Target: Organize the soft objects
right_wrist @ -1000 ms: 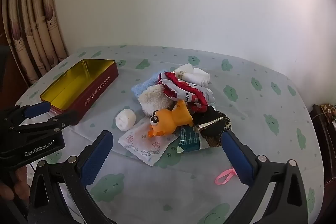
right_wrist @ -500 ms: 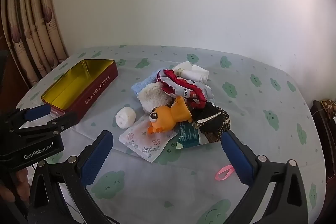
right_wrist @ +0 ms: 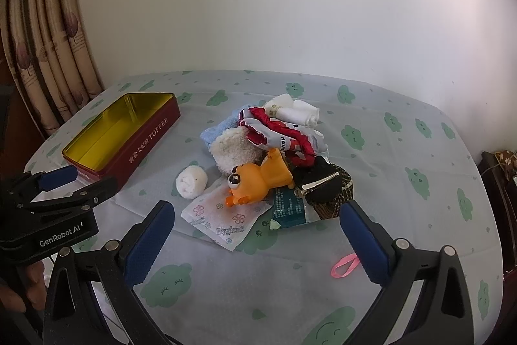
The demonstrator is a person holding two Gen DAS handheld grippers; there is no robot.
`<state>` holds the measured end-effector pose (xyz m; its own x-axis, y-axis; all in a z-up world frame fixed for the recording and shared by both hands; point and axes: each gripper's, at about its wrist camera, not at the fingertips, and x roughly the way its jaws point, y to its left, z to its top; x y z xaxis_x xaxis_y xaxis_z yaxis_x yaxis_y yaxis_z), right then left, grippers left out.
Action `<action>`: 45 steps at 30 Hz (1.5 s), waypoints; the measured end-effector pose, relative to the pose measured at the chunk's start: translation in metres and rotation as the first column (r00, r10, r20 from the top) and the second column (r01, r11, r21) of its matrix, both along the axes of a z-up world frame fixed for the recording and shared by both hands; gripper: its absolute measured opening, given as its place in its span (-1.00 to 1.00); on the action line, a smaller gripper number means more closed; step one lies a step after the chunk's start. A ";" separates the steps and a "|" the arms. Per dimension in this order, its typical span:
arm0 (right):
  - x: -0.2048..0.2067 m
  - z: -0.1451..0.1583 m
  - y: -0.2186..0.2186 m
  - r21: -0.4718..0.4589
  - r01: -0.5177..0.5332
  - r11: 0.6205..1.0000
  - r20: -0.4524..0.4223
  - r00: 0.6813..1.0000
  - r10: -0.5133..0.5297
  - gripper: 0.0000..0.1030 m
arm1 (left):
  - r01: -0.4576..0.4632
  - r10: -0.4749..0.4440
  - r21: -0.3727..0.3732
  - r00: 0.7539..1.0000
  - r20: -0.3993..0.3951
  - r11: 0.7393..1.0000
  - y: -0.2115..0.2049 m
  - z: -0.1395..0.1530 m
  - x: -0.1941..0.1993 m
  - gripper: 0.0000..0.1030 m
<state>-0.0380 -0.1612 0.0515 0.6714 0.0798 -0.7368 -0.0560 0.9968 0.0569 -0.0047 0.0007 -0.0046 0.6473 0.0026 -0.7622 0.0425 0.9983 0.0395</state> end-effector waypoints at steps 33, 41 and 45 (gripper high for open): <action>0.002 -0.008 -0.002 0.013 -0.007 1.000 -0.020 1.000 0.007 0.74 | -0.002 0.002 0.004 1.000 -0.012 1.000 0.002 -0.009 0.003 0.43; 0.002 -0.010 0.001 0.011 -0.013 1.000 -0.027 1.000 0.013 0.74 | -0.002 0.002 0.004 1.000 -0.011 1.000 0.001 -0.011 0.002 0.43; 0.003 -0.009 0.002 0.011 -0.016 1.000 -0.029 0.999 0.016 0.73 | -0.002 0.002 0.002 1.000 -0.012 1.000 0.001 -0.011 0.002 0.43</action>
